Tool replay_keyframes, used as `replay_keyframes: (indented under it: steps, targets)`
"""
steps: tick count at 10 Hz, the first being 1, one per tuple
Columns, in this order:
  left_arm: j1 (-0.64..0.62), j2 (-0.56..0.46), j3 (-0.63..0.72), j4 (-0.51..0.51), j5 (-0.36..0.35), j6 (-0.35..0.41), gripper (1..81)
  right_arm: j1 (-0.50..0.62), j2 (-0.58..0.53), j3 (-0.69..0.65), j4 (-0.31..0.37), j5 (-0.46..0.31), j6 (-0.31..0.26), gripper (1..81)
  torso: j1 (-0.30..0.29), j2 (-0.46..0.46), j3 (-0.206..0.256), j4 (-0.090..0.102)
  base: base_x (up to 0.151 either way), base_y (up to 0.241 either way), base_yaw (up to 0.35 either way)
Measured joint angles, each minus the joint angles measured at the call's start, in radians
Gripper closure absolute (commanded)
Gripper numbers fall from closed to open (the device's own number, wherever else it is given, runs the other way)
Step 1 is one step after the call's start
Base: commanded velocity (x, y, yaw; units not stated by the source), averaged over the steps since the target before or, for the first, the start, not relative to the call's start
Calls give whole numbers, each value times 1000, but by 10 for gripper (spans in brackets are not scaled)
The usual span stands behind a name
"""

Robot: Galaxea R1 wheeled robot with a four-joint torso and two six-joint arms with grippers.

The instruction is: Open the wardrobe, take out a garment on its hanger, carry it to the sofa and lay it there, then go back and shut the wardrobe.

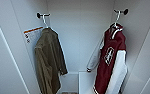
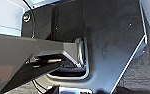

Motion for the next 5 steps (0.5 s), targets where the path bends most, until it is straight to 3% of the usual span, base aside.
replay_keyframes:
  steps: [3, 5]
  targets:
    - [0, 0, 0, 0, 0, 0, 10, 0, 0, 0, 0, 0, -1, 10, 0, 0, 0, 0, 96, 0, 0]
    - [-5, 0, 0, 0, 0, 0, 10, 3, 0, 0, 0, 0, 0, 10, 1, 0, 0, 0, 0, 0, 0]
